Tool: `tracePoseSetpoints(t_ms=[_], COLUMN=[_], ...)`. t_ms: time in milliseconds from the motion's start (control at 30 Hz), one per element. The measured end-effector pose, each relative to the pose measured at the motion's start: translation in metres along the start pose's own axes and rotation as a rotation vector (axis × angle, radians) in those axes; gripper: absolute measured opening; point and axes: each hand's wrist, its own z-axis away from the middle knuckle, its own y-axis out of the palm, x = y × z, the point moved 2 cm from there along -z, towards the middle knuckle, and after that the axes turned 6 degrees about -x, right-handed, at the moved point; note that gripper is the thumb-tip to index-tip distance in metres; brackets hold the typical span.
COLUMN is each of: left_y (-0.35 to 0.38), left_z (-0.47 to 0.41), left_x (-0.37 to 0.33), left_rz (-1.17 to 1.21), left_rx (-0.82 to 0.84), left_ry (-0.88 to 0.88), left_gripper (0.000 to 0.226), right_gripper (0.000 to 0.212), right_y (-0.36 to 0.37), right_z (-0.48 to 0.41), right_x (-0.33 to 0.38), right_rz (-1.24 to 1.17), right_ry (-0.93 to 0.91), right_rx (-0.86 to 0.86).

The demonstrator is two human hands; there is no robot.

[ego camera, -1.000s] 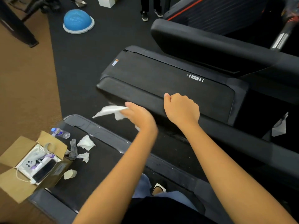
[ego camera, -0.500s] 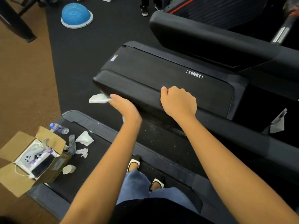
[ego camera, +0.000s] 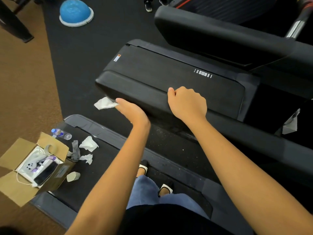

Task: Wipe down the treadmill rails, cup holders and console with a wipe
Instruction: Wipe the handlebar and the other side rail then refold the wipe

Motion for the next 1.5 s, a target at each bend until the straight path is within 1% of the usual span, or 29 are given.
tracePoseSetpoints(t_ms=[67,167,200,233,300,367,400,467,533,600,633,700,733,767,800,867,900,933,967,1033,1133,1200,1233,1267,1333,1367,1433,1467,1500], left_y=[-0.003,-0.015,-0.019,-0.02,-0.018,-0.012,-0.008,-0.002,0.0,-0.003,-0.009,-0.025,-0.031,-0.032,-0.029,-0.018,-0.012,-0.006,-0.003,-0.003,-0.016,-0.027,-0.032,-0.036,-0.039,-0.041,-0.049,-0.052,-0.055], left_z=[0.049,0.117,0.126,0.125,0.108,0.071,0.051,0.023,0.021,0.054,0.077,0.117,0.119,0.108,0.089,0.043,0.019,0.001,-0.015,-0.033,-0.024,0.016,0.041,0.062,0.074,0.064,0.026,0.001,-0.024], left_x=[0.025,0.054,0.055,0.054,0.044,0.018,0.01,0.0,0.005,0.021,0.033,0.054,0.055,0.05,0.038,0.005,-0.009,-0.021,-0.028,-0.034,-0.028,-0.004,0.012,0.026,0.038,0.033,0.015,0.0,-0.014], left_rz=[-0.154,-0.204,-0.209,-0.219,-0.223,-0.19,-0.149,-0.097,-0.07,-0.139,-0.167,-0.236,-0.288,-0.3,-0.304,-0.347,-0.394,-0.45,-0.497,-0.577,-0.566,-0.533,-0.543,-0.558,-0.624,-0.663,-0.757,-0.795,-0.834], left_rx=[0.054,0.234,0.285,0.302,0.225,0.076,0.029,0.0,-0.022,-0.01,0.058,0.263,0.322,0.344,0.311,0.175,0.124,0.108,0.104,0.094,0.115,0.216,0.298,0.387,0.54,0.577,0.536,0.452,0.35], left_ry=[0.001,-0.161,-0.188,-0.192,-0.142,-0.082,-0.066,-0.053,-0.016,0.136,0.211,0.335,0.409,0.462,0.511,0.628,0.664,0.695,0.716,0.793,0.929,1.096,1.204,1.285,1.39,1.473,1.642,1.652,1.621], left_gripper=[0.05,0.038,0.031,0.031,0.034,0.031,0.035,0.05,0.051,0.047,0.046,0.047,0.037,0.021,0.018,0.022,0.028,0.041,0.049,0.046,0.033,0.023,0.022,0.025,0.031,0.028,0.019,0.018,0.019], right_gripper=[0.052,0.054,0.055,0.055,0.055,0.054,0.054,0.054,0.053,0.054,0.054,0.055,0.055,0.055,0.055,0.055,0.055,0.054,0.054,0.054,0.053,0.053,0.053,0.053,0.052,0.052,0.054,0.054,0.053], right_y=[0.0,0.0,-0.001,-0.001,-0.001,0.0,0.0,0.0,0.0,0.001,0.001,0.0,-0.001,-0.001,-0.001,-0.001,-0.001,-0.002,-0.002,-0.002,-0.002,-0.002,-0.003,-0.004,-0.006,-0.007,-0.009,-0.009,-0.01], right_z=[-0.001,0.0,0.001,0.001,0.001,0.002,0.002,0.001,0.0,-0.001,-0.001,0.0,0.001,0.001,0.001,0.002,0.002,0.002,0.002,0.002,0.002,0.002,0.002,0.002,0.003,0.003,0.004,0.005,0.006], right_x=[0.001,0.0,-0.001,-0.001,-0.003,-0.002,-0.002,-0.001,0.0,0.001,0.0,-0.001,-0.001,-0.002,-0.002,-0.002,-0.001,-0.001,0.0,0.0,0.0,0.001,0.001,0.0,-0.002,-0.003,-0.004,-0.004,-0.004], right_rz=[0.005,0.012,0.008,0.004,-0.003,-0.011,-0.008,-0.003,-0.005,-0.004,-0.005,-0.005,0.0,0.004,0.004,0.002,0.004,0.009,0.013,0.01,0.006,0.002,0.001,-0.004,-0.03,-0.039,-0.046,-0.048,-0.047], right_ry=[-0.004,-0.005,-0.006,-0.007,-0.006,-0.008,-0.012,-0.013,-0.011,-0.008,-0.006,-0.006,-0.007,-0.009,-0.013,-0.015,-0.016,-0.015,-0.014,-0.01,-0.008,-0.005,-0.001,0.005,0.011,0.008,-0.004,-0.007,-0.006], right_rx=[0.001,0.003,0.004,0.006,0.008,0.002,-0.003,-0.006,-0.003,-0.004,-0.004,0.0,0.002,0.005,0.004,0.002,0.003,0.005,0.008,0.011,0.011,0.017,0.022,0.026,0.031,0.031,0.026,0.018,0.008])
